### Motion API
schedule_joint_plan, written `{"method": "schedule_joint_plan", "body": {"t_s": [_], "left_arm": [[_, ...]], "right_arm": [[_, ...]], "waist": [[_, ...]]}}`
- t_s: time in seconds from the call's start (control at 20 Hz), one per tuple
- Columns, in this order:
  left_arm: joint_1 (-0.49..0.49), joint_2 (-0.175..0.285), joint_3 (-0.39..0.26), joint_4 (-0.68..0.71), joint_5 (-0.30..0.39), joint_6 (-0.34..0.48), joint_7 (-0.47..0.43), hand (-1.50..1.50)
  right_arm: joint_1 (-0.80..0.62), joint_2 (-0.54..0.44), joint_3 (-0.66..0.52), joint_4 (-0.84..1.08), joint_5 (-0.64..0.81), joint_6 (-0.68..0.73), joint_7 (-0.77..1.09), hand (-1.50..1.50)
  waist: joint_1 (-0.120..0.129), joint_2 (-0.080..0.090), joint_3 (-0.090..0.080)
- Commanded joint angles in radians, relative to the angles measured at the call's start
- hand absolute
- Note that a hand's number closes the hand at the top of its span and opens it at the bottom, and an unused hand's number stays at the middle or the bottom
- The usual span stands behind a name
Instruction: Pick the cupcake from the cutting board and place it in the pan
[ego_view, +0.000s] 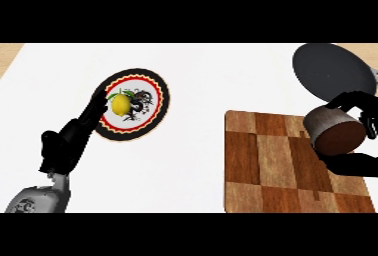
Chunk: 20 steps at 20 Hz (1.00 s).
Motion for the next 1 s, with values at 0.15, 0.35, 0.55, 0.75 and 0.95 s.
{"method": "schedule_joint_plan", "body": {"t_s": [0.15,0.35,0.55,0.75,0.95], "left_arm": [[-0.011,-0.036,-0.019,-0.041,-0.027,0.016,0.035,0.0],[-0.076,-0.01,0.028,0.013,0.013,-0.044,0.041,0.0],[-0.085,-0.023,0.019,0.03,-0.008,-0.041,0.022,0.0],[-0.024,-0.019,0.021,0.041,-0.013,-0.063,-0.034,0.0],[-0.082,-0.067,-0.017,0.013,-0.046,-0.026,0.041,0.0]], "right_arm": [[-0.023,0.054,-0.196,0.193,-0.166,-0.038,-0.129,1.5],[-0.197,0.057,-0.198,0.5,-0.119,-0.066,-0.273,1.5],[-0.283,0.008,-0.266,0.779,-0.065,-0.146,-0.443,1.5],[-0.425,0.05,-0.254,1.015,0.022,-0.285,-0.505,1.5],[-0.559,0.01,-0.298,1.286,0.023,-0.312,-0.63,1.5]], "waist": [[0.024,0.006,0.0],[0.036,0.01,0.0],[0.045,0.015,0.001],[0.06,0.017,0.001],[0.059,0.017,0.002]]}}
